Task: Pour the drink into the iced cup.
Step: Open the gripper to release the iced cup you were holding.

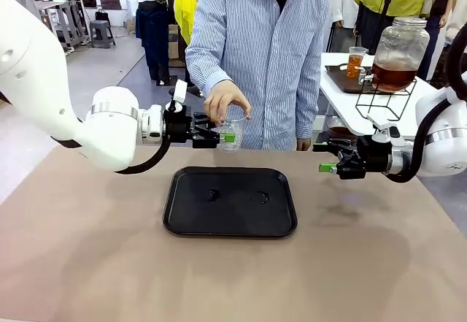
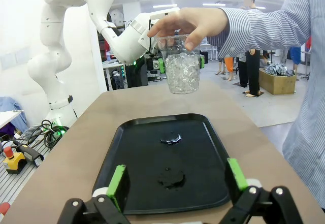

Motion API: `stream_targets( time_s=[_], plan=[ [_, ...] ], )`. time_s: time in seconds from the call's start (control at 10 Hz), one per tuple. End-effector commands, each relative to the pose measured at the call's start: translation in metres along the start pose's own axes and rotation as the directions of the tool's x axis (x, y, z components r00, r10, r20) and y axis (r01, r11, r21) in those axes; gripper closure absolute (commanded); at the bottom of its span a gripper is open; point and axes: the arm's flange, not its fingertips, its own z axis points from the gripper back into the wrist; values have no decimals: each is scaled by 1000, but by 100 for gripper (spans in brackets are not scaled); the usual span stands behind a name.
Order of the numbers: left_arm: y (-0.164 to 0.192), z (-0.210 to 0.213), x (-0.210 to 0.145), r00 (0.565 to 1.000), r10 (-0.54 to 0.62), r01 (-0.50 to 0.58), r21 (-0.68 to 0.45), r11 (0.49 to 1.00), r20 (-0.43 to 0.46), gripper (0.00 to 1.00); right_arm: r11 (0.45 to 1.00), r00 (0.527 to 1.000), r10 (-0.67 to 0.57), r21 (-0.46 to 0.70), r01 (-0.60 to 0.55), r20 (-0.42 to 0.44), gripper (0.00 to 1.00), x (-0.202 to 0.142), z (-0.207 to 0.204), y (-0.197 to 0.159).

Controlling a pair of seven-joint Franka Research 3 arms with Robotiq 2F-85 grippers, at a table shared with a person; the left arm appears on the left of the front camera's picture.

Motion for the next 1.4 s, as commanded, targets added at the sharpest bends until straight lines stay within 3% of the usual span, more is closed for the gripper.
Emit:
stream_targets(
  time_s=[0.0,0.4,0.8,1.1,1.3],
  plan=[
    [-1,13,4,1000,10,-10,9,1000,0,0,1000,1000,-2,1,2,-1,0,3,-1,-1],
    [-13,64,1,999,43,-43,31,999,-11,0,1000,1000,-2,1,2,-1,0,3,-1,-1],
    [-27,142,-32,1000,12,-10,59,998,-24,0,1000,1000,-2,1,2,-1,0,3,-1,-1],
    [-31,179,-46,999,30,-31,-41,999,-23,0,1000,1000,-2,1,2,-1,0,3,-1,-1],
    [-33,186,-49,999,48,-48,-30,998,-2,0,1000,1000,-2,1,2,-1,0,3,-1,-1]
  ],
)
